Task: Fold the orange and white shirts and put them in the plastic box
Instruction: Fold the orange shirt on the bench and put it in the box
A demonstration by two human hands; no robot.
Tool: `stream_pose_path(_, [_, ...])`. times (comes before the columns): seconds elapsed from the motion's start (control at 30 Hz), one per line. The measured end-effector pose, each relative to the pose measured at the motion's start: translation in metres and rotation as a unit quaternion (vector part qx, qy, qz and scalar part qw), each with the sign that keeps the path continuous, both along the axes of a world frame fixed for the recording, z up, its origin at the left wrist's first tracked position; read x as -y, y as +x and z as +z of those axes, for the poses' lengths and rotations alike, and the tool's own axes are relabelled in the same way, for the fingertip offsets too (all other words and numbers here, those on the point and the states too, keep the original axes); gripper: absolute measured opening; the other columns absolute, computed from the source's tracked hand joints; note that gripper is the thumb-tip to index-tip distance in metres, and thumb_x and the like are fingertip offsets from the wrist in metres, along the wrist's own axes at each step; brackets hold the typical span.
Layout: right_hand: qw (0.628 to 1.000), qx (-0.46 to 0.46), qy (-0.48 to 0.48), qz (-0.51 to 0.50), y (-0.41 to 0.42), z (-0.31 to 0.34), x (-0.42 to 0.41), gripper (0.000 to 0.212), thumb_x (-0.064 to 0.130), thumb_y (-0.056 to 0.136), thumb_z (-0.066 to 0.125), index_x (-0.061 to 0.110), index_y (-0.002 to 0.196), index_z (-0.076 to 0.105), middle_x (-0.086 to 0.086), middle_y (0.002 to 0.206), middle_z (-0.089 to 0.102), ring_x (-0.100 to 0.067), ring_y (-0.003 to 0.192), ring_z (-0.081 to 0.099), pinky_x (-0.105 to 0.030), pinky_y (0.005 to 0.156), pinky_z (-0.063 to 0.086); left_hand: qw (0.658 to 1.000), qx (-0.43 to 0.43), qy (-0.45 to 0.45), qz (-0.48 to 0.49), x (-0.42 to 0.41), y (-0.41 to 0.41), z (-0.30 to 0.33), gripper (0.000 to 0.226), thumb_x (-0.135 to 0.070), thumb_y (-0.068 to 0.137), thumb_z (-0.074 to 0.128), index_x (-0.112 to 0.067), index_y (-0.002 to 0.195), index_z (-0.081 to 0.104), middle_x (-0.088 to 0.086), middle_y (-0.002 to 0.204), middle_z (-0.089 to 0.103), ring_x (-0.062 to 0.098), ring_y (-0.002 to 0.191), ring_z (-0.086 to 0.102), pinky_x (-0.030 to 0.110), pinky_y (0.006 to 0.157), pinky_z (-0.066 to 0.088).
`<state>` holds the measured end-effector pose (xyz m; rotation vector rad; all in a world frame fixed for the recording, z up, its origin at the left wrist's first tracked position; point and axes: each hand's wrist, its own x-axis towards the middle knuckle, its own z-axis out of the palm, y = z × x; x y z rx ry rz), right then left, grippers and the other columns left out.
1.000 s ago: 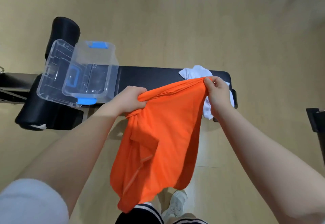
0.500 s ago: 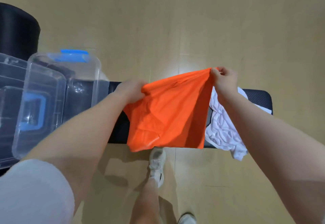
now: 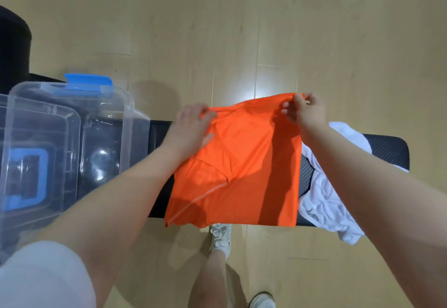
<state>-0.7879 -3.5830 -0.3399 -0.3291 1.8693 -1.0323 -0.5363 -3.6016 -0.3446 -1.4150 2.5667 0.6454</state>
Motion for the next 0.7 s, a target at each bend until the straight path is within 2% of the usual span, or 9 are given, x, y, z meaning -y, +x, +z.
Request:
stream_pose_path(0.07, [1.000,0.011,-0.001,-0.007,0.007,-0.005,-0.001,0.024,0.011,0.097,0.041,0.020,0.075,0.040,-0.006,0.068,0.056,-0.002,0.037,0.054,-0.014,0.040,0.044,0.991,-0.012,-0.014,-0.135,-0.028,0.005,-0.015,0.048,-0.049,0.072,0.055,-0.018,0.106,0.066,0.020,0.108,0.061,0.039,0.093,0.062,0.045,0.078,0.050])
stream_pose_path(0.13, [1.000,0.020,-0.008,-0.014,0.012,-0.007,-0.002,0.024,0.011,0.097,0.041,0.019,0.075,0.040,-0.006,0.067,0.055,-0.003,0.038,0.054,-0.016,0.040,0.044,0.979,0.040,0.009,-0.202,-0.042,0.007,-0.027,0.055,-0.058,0.066,0.062,-0.022,0.108,0.066,0.018,0.109,0.062,0.036,0.092,0.063,0.044,0.075,0.051])
stream_pose_path(0.2, [1.000,0.018,-0.013,-0.011,0.014,-0.007,-0.003,0.023,0.011,0.096,0.041,0.019,0.075,0.041,-0.005,0.068,0.056,-0.004,0.040,0.055,-0.016,0.043,0.044,0.978,0.054,0.015,-0.203,-0.046,0.001,-0.025,0.052,-0.056,0.062,0.070,-0.023,0.103,0.067,0.017,0.109,0.062,0.035,0.093,0.063,0.044,0.076,0.051])
stream_pose_path(0.27, [1.000,0.018,-0.019,-0.010,0.014,-0.004,-0.005,0.023,0.011,0.097,0.041,0.019,0.075,0.041,-0.005,0.068,0.057,-0.004,0.041,0.056,-0.017,0.044,0.044,0.979,0.023,0.006,-0.205,-0.042,-0.004,-0.020,0.032,-0.048,0.066,0.058,-0.021,0.080,0.069,0.013,0.100,0.064,0.034,0.087,0.064,0.042,0.073,0.050])
stream_pose_path(0.37, [0.999,0.028,-0.028,-0.019,0.012,0.003,-0.006,0.023,0.010,0.097,0.039,0.019,0.076,0.041,-0.007,0.070,0.056,-0.003,0.040,0.056,-0.015,0.039,0.043,0.980,0.002,-0.011,-0.197,-0.028,0.009,-0.014,0.037,-0.038,0.063,0.038,-0.015,0.057,0.068,0.008,0.088,0.064,0.033,0.084,0.063,0.037,0.083,0.040])
stream_pose_path(0.47, [0.999,0.034,-0.026,-0.017,0.007,0.008,-0.005,0.022,0.012,0.097,0.040,0.019,0.076,0.042,-0.005,0.071,0.058,-0.002,0.042,0.057,-0.015,0.044,0.044,0.993,0.059,-0.014,-0.099,-0.005,0.023,0.000,0.062,-0.041,0.068,0.025,-0.009,0.083,0.075,0.010,0.108,0.061,0.034,0.111,0.052,0.036,0.094,0.023])
stream_pose_path(0.57, [0.999,0.039,-0.020,-0.019,0.002,0.011,0.000,0.025,0.009,0.095,0.040,0.019,0.072,0.042,-0.004,0.065,0.059,-0.004,0.042,0.056,-0.017,0.048,0.040,0.980,0.150,0.025,0.128,0.021,0.024,0.007,0.052,-0.033,0.088,0.033,0.001,0.114,0.062,0.015,0.127,0.050,0.034,0.122,0.039,0.040,0.100,0.029])
stream_pose_path(0.63, [0.999,0.048,-0.014,-0.019,0.000,0.011,0.003,0.026,0.008,0.094,0.040,0.018,0.070,0.042,0.002,0.052,0.061,-0.006,0.041,0.055,-0.018,0.047,0.039,0.968,0.098,0.042,0.228,0.038,0.011,0.007,0.042,-0.025,0.090,0.039,0.002,0.114,0.060,0.019,0.127,0.048,0.037,0.119,0.041,0.043,0.099,0.035])
stream_pose_path(0.7, [0.998,0.055,-0.007,-0.023,-0.002,0.010,0.005,0.025,0.007,0.091,0.040,0.017,0.068,0.043,0.006,0.042,0.058,-0.006,0.039,0.054,-0.018,0.047,0.040,0.974,0.030,0.063,0.214,0.054,-0.008,-0.002,0.037,-0.022,0.090,0.043,-0.003,0.121,0.052,0.019,0.131,0.046,0.035,0.123,0.039,0.043,0.101,0.035])
